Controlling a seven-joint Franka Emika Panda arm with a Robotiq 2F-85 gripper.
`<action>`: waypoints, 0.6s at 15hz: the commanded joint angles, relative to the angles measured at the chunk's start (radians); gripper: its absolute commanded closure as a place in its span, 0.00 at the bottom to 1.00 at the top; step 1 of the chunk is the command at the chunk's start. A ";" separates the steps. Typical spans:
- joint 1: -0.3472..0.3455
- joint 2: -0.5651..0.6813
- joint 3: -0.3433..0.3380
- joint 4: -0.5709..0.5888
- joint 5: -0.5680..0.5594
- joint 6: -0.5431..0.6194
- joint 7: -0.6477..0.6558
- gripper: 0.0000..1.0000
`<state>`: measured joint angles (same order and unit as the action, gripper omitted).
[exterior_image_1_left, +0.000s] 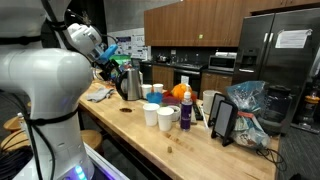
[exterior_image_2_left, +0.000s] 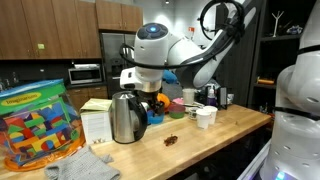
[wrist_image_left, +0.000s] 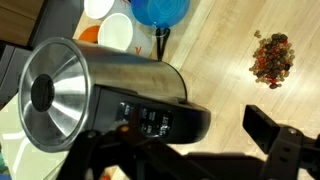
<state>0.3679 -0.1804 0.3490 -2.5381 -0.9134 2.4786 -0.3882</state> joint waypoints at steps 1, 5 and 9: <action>0.021 -0.097 -0.007 -0.044 0.066 -0.054 -0.046 0.00; 0.034 -0.161 -0.005 -0.040 0.086 -0.128 -0.069 0.00; 0.018 -0.169 -0.007 0.004 0.047 -0.186 -0.022 0.00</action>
<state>0.3942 -0.3233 0.3486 -2.5492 -0.8437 2.3291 -0.4226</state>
